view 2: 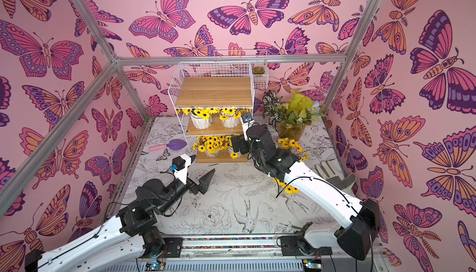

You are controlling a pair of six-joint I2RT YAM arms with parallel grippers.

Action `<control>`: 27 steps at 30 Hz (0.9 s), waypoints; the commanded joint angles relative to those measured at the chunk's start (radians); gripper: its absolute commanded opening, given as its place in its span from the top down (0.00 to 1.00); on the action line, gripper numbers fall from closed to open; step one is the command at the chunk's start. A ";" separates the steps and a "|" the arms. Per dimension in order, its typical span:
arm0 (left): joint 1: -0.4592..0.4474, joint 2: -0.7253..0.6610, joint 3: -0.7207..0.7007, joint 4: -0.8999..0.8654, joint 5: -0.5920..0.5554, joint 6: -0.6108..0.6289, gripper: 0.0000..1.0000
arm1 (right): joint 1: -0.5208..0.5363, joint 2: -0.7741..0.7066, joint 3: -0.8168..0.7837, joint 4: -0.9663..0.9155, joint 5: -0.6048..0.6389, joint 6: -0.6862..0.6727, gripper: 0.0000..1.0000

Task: Take the sunflower pots off the shelves
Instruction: Place the sunflower pot at the center of the board, then pick up the sunflower pot from the shelf.

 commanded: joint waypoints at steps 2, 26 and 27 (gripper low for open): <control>0.005 -0.036 -0.005 -0.101 -0.050 -0.033 0.00 | 0.025 0.052 -0.031 0.160 0.053 -0.024 0.01; 0.005 -0.123 -0.030 -0.126 -0.055 -0.056 0.00 | 0.073 0.193 -0.171 0.621 0.116 -0.075 0.01; 0.005 -0.121 -0.031 -0.124 -0.056 -0.059 0.00 | 0.073 0.201 -0.165 0.623 0.122 -0.078 0.01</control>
